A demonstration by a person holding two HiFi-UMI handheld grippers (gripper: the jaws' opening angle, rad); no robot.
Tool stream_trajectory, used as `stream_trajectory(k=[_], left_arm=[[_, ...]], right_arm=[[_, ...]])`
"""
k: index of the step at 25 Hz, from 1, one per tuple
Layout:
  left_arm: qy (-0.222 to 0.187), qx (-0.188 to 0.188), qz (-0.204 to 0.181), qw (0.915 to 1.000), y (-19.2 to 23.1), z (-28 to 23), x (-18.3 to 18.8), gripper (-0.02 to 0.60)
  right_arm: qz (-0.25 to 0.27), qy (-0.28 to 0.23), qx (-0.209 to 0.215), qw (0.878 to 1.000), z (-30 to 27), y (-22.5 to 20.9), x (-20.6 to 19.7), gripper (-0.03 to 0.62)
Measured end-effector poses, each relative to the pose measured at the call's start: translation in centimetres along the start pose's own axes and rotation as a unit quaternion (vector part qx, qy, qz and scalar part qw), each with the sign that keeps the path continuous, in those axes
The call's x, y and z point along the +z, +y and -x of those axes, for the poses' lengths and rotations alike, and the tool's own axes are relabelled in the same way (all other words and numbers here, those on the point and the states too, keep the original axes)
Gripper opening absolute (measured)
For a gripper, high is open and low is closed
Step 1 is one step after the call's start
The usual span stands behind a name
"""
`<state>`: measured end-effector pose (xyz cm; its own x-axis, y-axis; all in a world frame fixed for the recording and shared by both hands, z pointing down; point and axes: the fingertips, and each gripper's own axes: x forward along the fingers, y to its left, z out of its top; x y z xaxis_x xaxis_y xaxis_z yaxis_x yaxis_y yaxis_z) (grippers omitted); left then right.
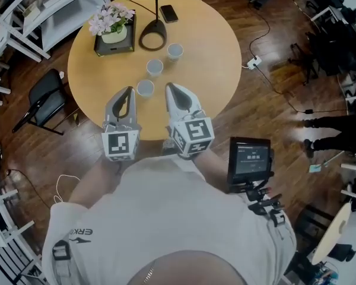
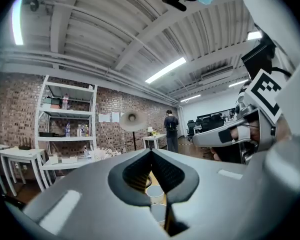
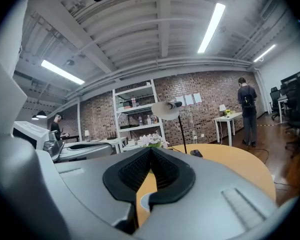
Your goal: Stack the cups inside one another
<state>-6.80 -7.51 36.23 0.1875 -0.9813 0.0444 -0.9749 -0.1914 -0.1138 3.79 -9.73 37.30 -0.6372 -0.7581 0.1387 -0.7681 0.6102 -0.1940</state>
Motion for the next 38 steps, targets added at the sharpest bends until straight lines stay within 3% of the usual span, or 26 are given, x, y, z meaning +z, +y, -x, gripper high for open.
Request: stream_trajectory(k=[6, 17, 24, 30, 38], left_arm=[[0.015, 0.019, 0.000, 0.9997, 0.7, -3.9, -1.1, 0.002], [0.046, 0.003, 0.013, 0.9989, 2.9, -7.1, -4.5, 0.002], [0.079, 0.015, 0.019, 0.9966, 4.3, -8.3, -7.0, 0.002], [0.116, 0.014, 0.036, 0.9926, 5.2, -9.8, -11.0, 0.002], [0.163, -0.002, 0.045, 0.9856, 4.2, -10.5, -15.5, 0.002]], right_arm=[[-0.002, 0.024, 0.009, 1.000, -3.3, -3.4, -0.8, 0.014], [0.013, 0.077, -0.012, 0.997, -8.2, -5.3, -3.4, 0.014], [0.013, 0.101, -0.018, 0.995, -10.2, -6.1, -4.8, 0.014], [0.009, 0.146, -0.021, 0.989, -12.5, -7.2, -8.7, 0.017], [0.016, 0.205, -0.013, 0.979, -13.8, -8.2, -14.1, 0.099]])
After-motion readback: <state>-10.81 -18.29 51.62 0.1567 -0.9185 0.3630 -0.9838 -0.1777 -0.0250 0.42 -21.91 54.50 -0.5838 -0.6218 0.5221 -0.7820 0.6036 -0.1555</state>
